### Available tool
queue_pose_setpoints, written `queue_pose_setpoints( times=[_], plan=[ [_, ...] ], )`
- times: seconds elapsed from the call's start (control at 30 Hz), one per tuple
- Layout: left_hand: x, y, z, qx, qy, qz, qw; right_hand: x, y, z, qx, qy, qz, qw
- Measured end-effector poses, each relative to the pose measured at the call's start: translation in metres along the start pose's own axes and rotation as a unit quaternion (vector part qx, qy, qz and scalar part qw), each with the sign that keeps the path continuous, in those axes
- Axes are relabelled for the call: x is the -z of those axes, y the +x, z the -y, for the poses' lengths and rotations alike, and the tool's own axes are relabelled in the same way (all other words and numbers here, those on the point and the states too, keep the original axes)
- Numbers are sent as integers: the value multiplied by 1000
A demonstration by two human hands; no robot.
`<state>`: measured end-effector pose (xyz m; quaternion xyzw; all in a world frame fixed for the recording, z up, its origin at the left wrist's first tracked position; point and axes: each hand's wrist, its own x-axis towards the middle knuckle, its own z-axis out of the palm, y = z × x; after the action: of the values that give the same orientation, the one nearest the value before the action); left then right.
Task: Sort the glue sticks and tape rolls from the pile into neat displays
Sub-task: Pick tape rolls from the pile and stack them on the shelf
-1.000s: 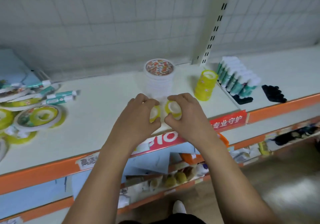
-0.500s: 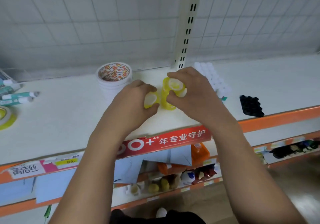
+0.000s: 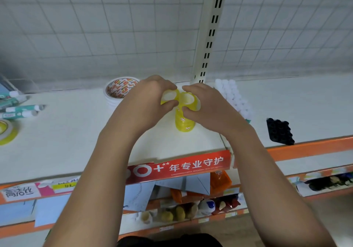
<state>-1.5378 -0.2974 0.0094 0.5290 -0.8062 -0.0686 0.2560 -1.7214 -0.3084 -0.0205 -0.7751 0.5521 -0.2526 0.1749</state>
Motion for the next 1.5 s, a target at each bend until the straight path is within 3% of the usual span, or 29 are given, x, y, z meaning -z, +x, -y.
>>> queue_pose_setpoints(
  times=[0.43,0.73,1.33,1.5],
  plan=[
    [-26,30,-13,-9,-30,72,997,9,-11,-30,-41,5,30,999],
    [-30,26,4,9,-53,77,996,4,-4,-24,-39,41,32,998],
    [-49,16,7,11,-109,18,994,-11,-7,-21,-57,59,-19,996],
    [-60,4,18,37,-98,48,993,-20,-16,-26,-67,54,-7,996]
  ],
)
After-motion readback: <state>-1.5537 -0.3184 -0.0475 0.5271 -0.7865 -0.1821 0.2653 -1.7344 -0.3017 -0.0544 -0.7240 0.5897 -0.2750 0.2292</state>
